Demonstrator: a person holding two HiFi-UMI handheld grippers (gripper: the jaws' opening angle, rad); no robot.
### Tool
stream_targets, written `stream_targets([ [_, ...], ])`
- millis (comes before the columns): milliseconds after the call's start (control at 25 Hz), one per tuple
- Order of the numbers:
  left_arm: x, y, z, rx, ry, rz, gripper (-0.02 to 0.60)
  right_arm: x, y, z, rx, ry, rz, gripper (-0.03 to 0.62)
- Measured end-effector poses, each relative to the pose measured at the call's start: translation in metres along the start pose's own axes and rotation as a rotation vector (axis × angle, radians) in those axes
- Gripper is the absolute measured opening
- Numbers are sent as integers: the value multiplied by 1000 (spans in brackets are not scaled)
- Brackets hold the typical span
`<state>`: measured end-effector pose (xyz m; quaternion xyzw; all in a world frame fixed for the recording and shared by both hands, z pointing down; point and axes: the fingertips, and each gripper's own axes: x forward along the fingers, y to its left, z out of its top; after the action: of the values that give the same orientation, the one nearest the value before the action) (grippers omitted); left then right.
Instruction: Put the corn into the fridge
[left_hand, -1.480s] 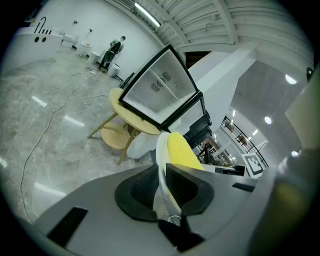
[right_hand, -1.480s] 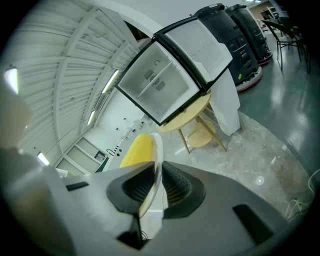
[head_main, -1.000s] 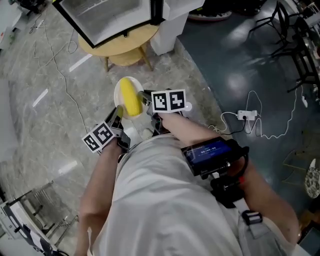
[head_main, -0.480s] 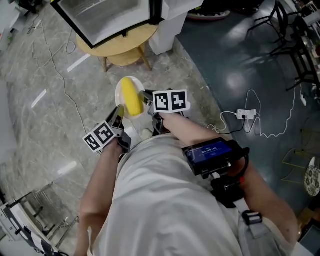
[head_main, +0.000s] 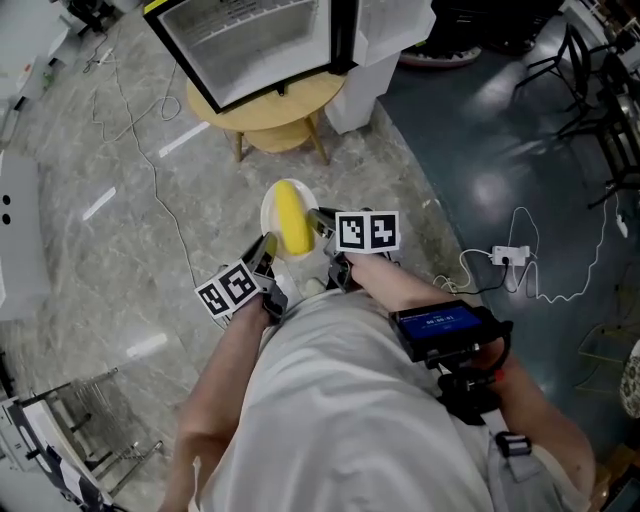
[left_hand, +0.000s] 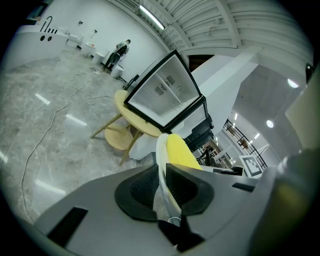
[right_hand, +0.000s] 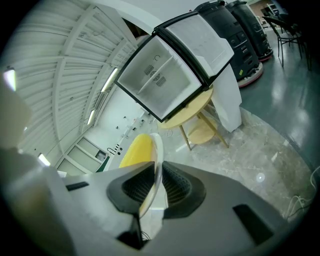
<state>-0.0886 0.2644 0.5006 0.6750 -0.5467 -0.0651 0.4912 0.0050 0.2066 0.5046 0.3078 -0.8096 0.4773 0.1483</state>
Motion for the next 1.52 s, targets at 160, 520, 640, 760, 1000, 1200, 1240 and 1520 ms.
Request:
stream_targets([
  [160,-3,3,-2,-6,12,0,51,2,2,-3,3,6,-8,49],
  [520,-6,9,8,-10,22,-9,51,10,7,-1,1,12,-25,49],
  [640,-4,7,8,-7,25,-13,51,9,7,1,2,11,-28,49],
  [760,-1,6,8,-8,31,-16,51,8,5,2,4,9,-33,49],
  [1000,0,7,8,-10,35,-15,51,8,3,0,14,12,-38,49],
  [1200,3,9,10,-14,35,-10,51,13,1,2,20,16,-35,49],
  [1240,4,11,12,-16,35,-7,51,15,0,4,22,17,-33,49],
  [1520,21,13,19,-24,44,12,51,23,-9,16,29,35,-34,49],
])
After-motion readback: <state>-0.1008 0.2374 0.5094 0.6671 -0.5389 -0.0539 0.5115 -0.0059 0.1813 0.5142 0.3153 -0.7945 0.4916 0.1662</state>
